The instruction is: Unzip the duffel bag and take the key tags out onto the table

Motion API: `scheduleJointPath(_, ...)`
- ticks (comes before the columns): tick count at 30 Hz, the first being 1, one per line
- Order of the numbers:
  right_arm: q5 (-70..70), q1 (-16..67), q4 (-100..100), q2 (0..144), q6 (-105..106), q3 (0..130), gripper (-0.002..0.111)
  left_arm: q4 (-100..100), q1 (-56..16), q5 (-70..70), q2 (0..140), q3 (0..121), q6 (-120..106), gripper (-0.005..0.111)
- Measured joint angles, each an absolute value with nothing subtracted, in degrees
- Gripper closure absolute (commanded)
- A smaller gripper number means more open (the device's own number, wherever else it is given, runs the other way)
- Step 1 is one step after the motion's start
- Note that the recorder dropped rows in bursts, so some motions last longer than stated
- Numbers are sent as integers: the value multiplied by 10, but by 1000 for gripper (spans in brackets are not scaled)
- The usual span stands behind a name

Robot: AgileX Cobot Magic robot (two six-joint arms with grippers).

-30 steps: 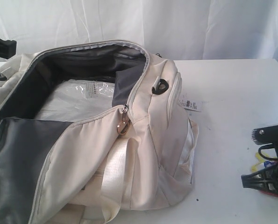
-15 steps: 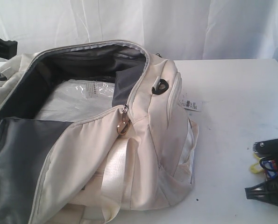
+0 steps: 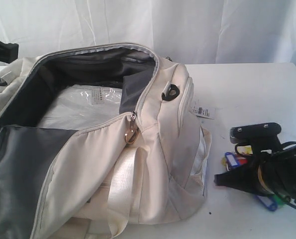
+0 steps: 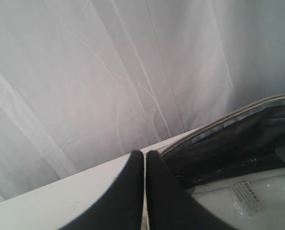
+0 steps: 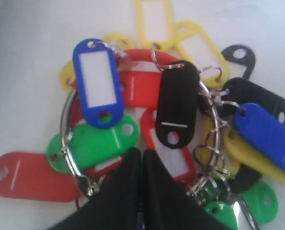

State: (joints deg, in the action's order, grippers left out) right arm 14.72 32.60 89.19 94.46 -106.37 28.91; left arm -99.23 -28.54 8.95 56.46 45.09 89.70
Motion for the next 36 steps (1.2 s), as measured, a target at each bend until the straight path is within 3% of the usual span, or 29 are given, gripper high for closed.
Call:
scheduleJointPath(6,85,326,888,949,-1059,307,105,-992,-285,90,565,451,897,98)
scheduleJointPath(13,118,326,871,918,-1059,308,105,-992,-285,88,565,451,897,98)
scheduleJointPath(30,219,326,866,490,-915,307,105,-992,-285,88,565,451,897,98)
scheduleJointPath(36,221,326,683,288,-690,281,105,-992,-285,91,554,451,897,102)
